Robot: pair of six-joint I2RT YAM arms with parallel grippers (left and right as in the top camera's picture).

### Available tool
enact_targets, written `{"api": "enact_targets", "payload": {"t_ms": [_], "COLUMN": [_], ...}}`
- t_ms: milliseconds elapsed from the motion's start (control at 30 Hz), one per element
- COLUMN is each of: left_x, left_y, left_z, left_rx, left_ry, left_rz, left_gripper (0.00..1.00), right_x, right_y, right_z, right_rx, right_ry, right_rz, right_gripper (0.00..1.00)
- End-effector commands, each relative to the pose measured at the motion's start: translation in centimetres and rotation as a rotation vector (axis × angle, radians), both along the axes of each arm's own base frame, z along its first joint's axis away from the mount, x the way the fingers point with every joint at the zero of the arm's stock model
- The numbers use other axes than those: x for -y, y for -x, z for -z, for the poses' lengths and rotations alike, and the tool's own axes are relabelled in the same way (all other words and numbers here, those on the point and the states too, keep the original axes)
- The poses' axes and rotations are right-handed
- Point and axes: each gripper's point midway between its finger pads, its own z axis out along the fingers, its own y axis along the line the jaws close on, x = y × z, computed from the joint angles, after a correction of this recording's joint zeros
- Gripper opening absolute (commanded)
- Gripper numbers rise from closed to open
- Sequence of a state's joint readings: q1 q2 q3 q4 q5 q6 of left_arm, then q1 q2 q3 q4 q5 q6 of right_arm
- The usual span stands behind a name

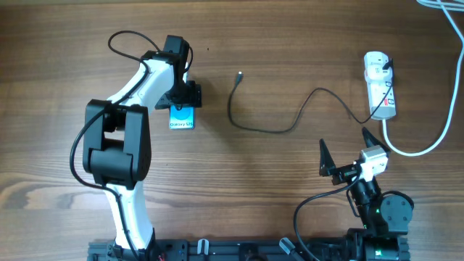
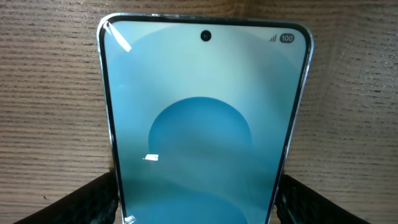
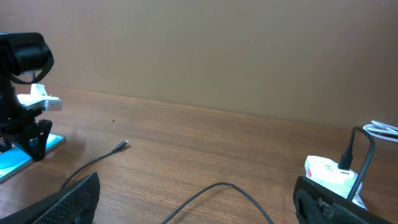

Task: Plug charger to phone and switch on socket
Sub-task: 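Reach left gripper down to the Galaxy S25 phone and grasp it, then lift the phone with the left gripper and raise it upright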

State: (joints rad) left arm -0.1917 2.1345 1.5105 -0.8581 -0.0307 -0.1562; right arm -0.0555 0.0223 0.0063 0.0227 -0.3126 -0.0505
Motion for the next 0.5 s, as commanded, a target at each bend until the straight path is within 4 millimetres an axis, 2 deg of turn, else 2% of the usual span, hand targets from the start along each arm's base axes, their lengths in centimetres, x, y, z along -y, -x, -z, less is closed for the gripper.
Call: {"api": "enact_targets", "payload": {"t_ms": [0,233,333,467], "left_x": [-0.4,-0.3,-0.3,-0.1], "left_y": [1.9,2.6,2.4,1.6], "left_z": [1.8,2.5,2.5,1.5], "left_rx": [-0.061,-0.077,-0.070,-0.047], "left_ry": [-0.023,-0.011,-0.010,-0.006], "left_rz": [-0.011,-0.010,-0.010,-0.010], "left_gripper": [0.80,0.75,0.70,0.66], "right_x": [0.0,0.0,0.0,0.0], "right_y": [0.0,0.0,0.0,0.0], "right_z": [-0.1,-0.1,-0.1,-0.1], "right_rx": [0.007,0.007,0.007,0.007], "right_ry": [0.002,0.002,0.002,0.002], "right_rz": [0.003,0.003,0.003,0.003], "right_gripper": [1.00,0.99,1.00,1.00]}}
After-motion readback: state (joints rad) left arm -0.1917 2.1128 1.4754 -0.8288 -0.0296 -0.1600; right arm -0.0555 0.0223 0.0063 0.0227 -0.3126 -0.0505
